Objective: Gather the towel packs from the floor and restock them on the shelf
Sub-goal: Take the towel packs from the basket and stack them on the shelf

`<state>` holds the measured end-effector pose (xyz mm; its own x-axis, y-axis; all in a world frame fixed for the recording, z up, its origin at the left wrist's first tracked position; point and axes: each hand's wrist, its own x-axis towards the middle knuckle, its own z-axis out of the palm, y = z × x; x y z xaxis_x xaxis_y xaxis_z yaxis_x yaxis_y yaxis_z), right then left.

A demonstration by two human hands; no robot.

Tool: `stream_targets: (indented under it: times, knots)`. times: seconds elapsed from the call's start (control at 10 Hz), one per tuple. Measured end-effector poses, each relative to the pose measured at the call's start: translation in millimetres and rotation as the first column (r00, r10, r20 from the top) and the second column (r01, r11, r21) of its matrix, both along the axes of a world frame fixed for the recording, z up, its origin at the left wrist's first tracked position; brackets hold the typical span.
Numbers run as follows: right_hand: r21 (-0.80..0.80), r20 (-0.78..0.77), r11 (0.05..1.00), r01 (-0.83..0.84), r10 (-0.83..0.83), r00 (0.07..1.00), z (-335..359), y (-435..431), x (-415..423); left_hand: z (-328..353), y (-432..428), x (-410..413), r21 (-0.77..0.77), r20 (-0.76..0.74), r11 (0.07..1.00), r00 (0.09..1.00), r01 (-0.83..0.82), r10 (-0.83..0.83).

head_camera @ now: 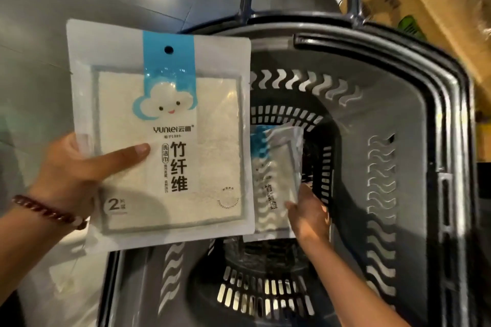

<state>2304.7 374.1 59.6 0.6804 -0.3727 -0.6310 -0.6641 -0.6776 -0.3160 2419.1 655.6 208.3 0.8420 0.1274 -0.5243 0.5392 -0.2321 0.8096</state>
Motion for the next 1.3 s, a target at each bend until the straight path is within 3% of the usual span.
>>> stream_targets:
  times: [0.1, 0.2, 0.4, 0.5, 0.6, 0.7, 0.8, 0.9, 1.0, 1.1, 1.2, 1.3]
  knots:
    - [0.06, 0.242, 0.997, -0.052, 0.036, 0.97, 44.9, 1.7, -3.7, 35.2, -34.9, -4.5, 0.003, -0.06, 0.999, 0.997, -0.051, 0.051]
    - [-0.065, 0.363, 0.998, -0.018, 0.041, 0.931, 77.9, -1.7, -0.6, 32.0, -31.8, -5.1, 0.079, -0.107, 0.991, 0.988, -0.105, 0.114]
    - [0.123, 0.627, 0.977, 0.174, -0.212, 0.75, 175.9, -15.2, -3.9, 59.3, -34.8, -2.2, 0.1, -0.108, 0.979, 0.976, -0.176, 0.187]
    - [0.305, 0.649, 0.923, 0.233, -0.381, 0.658, 213.4, -18.1, 2.1, 72.9, -39.3, 2.2, 0.077, -0.121, 0.985, 0.979, -0.157, 0.165]
    - [0.339, 0.673, 0.906, 0.254, -0.423, 0.607, 225.4, -17.3, 4.9, 75.6, -38.9, 4.6, 0.072, -0.11, 0.987, 0.982, -0.146, 0.153]
    - [0.459, 0.638, 0.865, 0.202, -0.479, 0.603, 227.7, -12.2, 13.9, 74.2, -34.8, 4.6, 0.056, -0.127, 0.986, 0.978, -0.158, 0.164]
    - [0.585, 0.534, 0.801, 0.129, -0.5, 0.682, 222.5, -1.9, 24.6, 74.7, -35.8, 3.4, 0.06, -0.165, 0.987, 0.974, -0.146, 0.154]
    - [0.684, 0.368, 0.727, 0.067, -0.422, 0.828, 200.5, 22.9, 35.8, 77.1, -43.7, 3.0, 0.099, -0.156, 0.983, 0.974, -0.153, 0.167]
    - [0.684, 0.329, 0.729, 0.028, -0.342, 0.88, 186.2, 40.7, 40.7, 77.3, -45.9, 3.9, 0.111, -0.146, 0.981, 0.974, -0.16, 0.175]
    - [0.647, 0.312, 0.76, -0.053, -0.201, 0.928, 169.7, 66.3, 47.4, 73.8, -42.0, 4.7, -0.019, -0.194, 0.984, 0.967, -0.174, 0.167]
    - [0.622, 0.26, 0.78, -0.06, -0.133, 0.956, 160.4, 75.1, 51.3, 69.8, -35.9, 7.5, 0.041, -0.223, 0.984, 0.959, -0.172, 0.177]
    - [0.486, 0.226, 0.871, -0.074, -0.043, 0.973, 133.1, 66.8, 50.9, 62.9, -32.8, 14.3, 0.122, -0.176, 0.971, 0.959, -0.204, 0.224]
